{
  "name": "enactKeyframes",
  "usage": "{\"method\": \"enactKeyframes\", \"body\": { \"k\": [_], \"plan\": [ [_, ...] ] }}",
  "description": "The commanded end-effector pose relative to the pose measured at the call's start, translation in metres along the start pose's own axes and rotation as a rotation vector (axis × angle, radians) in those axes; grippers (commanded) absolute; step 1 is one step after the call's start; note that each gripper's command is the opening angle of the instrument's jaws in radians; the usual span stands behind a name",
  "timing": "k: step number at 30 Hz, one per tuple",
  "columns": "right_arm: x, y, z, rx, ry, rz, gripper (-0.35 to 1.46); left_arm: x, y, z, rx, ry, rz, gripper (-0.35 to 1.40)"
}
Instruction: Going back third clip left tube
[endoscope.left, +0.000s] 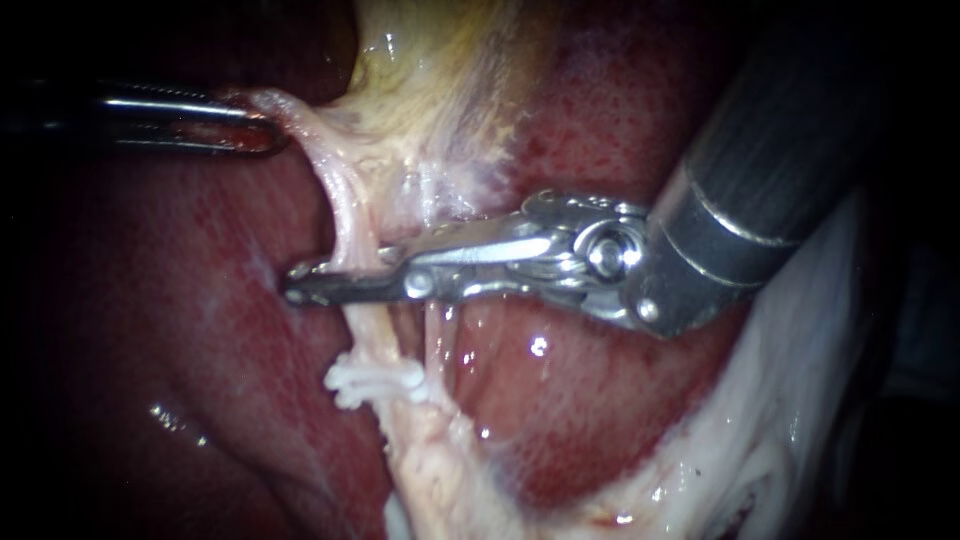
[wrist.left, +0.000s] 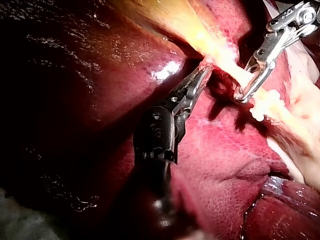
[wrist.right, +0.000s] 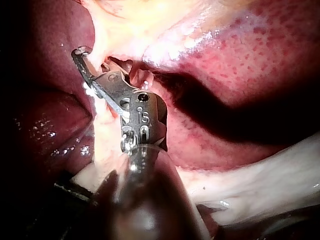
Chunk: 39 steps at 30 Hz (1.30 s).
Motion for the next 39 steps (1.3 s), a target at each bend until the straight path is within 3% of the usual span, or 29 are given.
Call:
{"method": "enactKeyframes", "body": {
  "k": [1,3,4,6,9,14,21,31,35,39],
  "plan": [
    [-0.0001,0.0001,0.0001,0.007,-0.004,-0.001,-0.30,0.0000,0.0000,0.0000,0.000,0.000,0.000,-0.35],
    [-0.0003,0.0003,0.0004,0.007,-0.006,-0.051,0.11,0.0000,0.0000,0.0000,0.000,0.000,0.000,-0.35],
    [-0.0004,0.0004,0.0005,0.006,-0.007,-0.081,0.23,0.0000,0.0000,0.0000,0.000,0.000,0.000,-0.35],
    [-0.0005,0.0007,0.0009,0.002,-0.006,-0.112,0.38,0.0000,0.0000,0.0000,0.000,0.000,0.000,-0.35],
    [-0.0007,0.0011,0.0010,-0.025,0.008,-0.144,0.46,-0.0001,0.0000,-0.0001,0.000,0.000,0.000,-0.35],
    [-0.0011,0.0018,-0.0001,-0.068,0.027,-0.221,0.49,-0.0001,-0.0001,-0.0002,-0.001,0.000,0.001,-0.35],
    [-0.0023,0.0019,-0.0029,-0.079,0.023,-0.336,0.49,-0.0002,-0.0002,-0.0005,-0.002,-0.001,0.001,-0.35],
    [-0.0044,0.0003,-0.0085,-0.097,0.013,-0.558,0.49,-0.0003,-0.0002,-0.0007,-0.004,-0.001,0.001,-0.35],
    [-0.0045,-0.0001,-0.0101,-0.113,0.009,-0.585,0.49,-0.0003,-0.0002,-0.0008,-0.004,-0.001,0.002,-0.35],
    [-0.0046,-0.0006,-0.0118,-0.114,-0.023,-0.642,0.50,-0.0003,-0.0002,-0.0008,-0.004,-0.001,0.002,-0.35]
  ]
}}
